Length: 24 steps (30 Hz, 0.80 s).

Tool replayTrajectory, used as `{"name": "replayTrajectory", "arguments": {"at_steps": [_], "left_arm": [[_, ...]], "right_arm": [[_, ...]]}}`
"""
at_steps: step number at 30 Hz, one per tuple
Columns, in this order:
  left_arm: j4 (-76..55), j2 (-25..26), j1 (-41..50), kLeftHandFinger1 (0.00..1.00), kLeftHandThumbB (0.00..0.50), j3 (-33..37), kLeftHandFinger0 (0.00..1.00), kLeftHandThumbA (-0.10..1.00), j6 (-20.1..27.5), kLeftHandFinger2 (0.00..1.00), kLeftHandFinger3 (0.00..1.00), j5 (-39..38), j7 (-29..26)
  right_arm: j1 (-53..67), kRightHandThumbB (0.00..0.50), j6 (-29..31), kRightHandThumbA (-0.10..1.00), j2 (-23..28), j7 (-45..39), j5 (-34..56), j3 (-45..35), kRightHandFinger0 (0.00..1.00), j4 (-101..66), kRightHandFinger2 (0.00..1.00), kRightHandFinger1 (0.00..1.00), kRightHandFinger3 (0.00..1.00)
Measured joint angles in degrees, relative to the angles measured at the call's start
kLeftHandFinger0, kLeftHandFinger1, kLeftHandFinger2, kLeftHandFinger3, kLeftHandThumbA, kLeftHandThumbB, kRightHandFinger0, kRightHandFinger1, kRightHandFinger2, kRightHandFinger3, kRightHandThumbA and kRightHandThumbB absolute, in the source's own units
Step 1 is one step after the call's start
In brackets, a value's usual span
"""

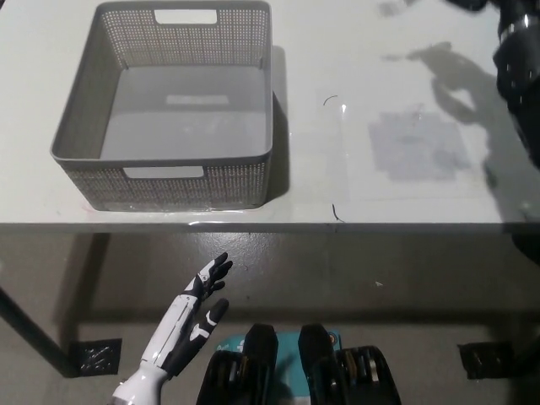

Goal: Use the right hand to pick up a black power cord and place it into a container on the left hand side

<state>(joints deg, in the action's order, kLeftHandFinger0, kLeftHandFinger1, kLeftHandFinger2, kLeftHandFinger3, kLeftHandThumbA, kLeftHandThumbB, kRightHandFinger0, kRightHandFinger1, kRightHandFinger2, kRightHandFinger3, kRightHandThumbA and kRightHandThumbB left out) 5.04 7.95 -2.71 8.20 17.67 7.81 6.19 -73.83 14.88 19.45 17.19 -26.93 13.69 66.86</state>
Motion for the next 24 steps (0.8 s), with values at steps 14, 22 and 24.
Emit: {"name": "replayTrajectory", "arguments": {"at_steps": [14,22,24], "left_arm": [[-0.2,0.1,0.0,1.00,0.258,0.0,1.00,0.91,-0.6,1.00,1.00,0.1,0.0],[-0.2,0.1,0.1,1.00,0.274,0.1,1.00,0.93,-0.6,1.00,1.00,0.1,0.0],[-0.2,0.0,0.1,1.00,0.275,0.1,1.00,0.94,-0.6,1.00,1.00,0.0,0.1]], "right_arm": [[-2.7,0.145,-2.4,-0.10,-5.7,-0.1,-0.4,0.0,0.00,-12.2,0.73,0.45,0.86],[-4.5,0.178,-3.1,-0.10,-13.8,-0.1,-0.9,1.3,0.00,-12.8,0.65,0.29,0.76],[-5.1,0.169,-3.2,-0.10,-16.5,-0.1,-1.1,1.7,0.00,-12.0,0.67,0.32,0.78]]}}
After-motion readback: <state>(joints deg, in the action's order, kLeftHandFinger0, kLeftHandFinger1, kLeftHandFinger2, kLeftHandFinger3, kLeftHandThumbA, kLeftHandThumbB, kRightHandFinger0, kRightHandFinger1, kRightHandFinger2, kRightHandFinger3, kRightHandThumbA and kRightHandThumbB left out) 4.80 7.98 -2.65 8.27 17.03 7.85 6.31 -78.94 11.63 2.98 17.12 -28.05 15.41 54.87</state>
